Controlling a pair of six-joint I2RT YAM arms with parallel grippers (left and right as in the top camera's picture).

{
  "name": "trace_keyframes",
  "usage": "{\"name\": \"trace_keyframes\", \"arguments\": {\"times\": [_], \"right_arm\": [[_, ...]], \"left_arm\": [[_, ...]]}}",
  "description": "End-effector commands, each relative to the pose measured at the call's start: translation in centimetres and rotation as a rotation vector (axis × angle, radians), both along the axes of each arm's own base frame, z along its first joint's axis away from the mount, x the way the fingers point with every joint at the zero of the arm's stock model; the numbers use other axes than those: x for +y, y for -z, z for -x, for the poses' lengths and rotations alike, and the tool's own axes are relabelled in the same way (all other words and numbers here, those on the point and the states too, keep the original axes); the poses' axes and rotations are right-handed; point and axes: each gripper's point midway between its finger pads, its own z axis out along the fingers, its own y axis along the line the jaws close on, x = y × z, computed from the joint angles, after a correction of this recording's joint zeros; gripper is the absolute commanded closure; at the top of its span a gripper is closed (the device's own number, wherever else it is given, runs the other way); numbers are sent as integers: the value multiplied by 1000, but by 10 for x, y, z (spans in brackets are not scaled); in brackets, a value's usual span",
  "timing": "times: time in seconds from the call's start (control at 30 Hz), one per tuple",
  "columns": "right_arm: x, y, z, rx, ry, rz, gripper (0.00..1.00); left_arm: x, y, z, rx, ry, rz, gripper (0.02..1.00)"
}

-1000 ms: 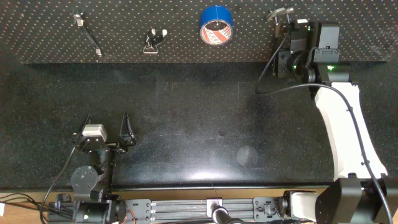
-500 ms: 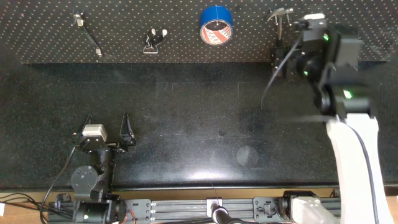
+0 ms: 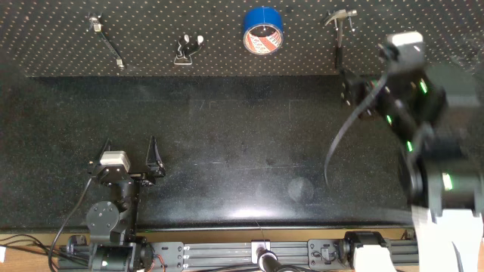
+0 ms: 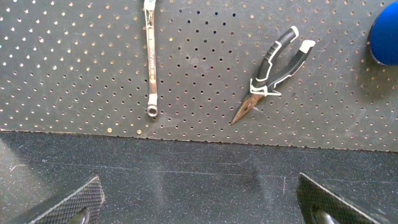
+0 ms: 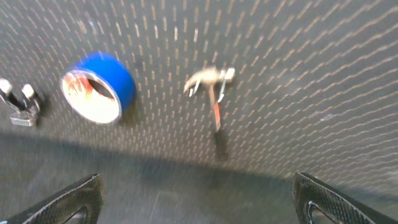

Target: Place Tools Onto Pegboard

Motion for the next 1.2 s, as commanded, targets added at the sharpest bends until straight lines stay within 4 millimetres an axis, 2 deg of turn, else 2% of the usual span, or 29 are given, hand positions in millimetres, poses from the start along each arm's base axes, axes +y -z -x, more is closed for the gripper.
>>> {"name": "trace_keyframes", "arguments": {"times": [0.03, 0.17, 0.23, 0.43, 0.67, 0.8, 0.97, 1.2], "right_arm": [[-26, -20, 52, -153, 158, 64, 25], [-31, -16, 77, -263, 190, 67, 25], [-30, -7, 86, -324, 191, 62, 25], [-30, 27, 97, -508, 197, 50, 23], [-26, 78, 91, -593, 185, -21, 23], [-26, 103, 82, -550, 181, -17, 23], [-24, 145, 70, -493, 168, -6, 23], [-21, 183, 65, -403, 145, 21, 23]], "left_arm": [[0, 1, 0, 0, 2, -13, 23], [0, 1, 0, 0, 2, -13, 23], [0, 1, 0, 0, 2, -13, 23], [0, 1, 0, 0, 2, -13, 20], [0, 1, 0, 0, 2, -13, 23], [0, 1, 0, 0, 2, -13, 23], [0, 1, 0, 0, 2, -13, 23], [0, 1, 0, 0, 2, -13, 25]]}}
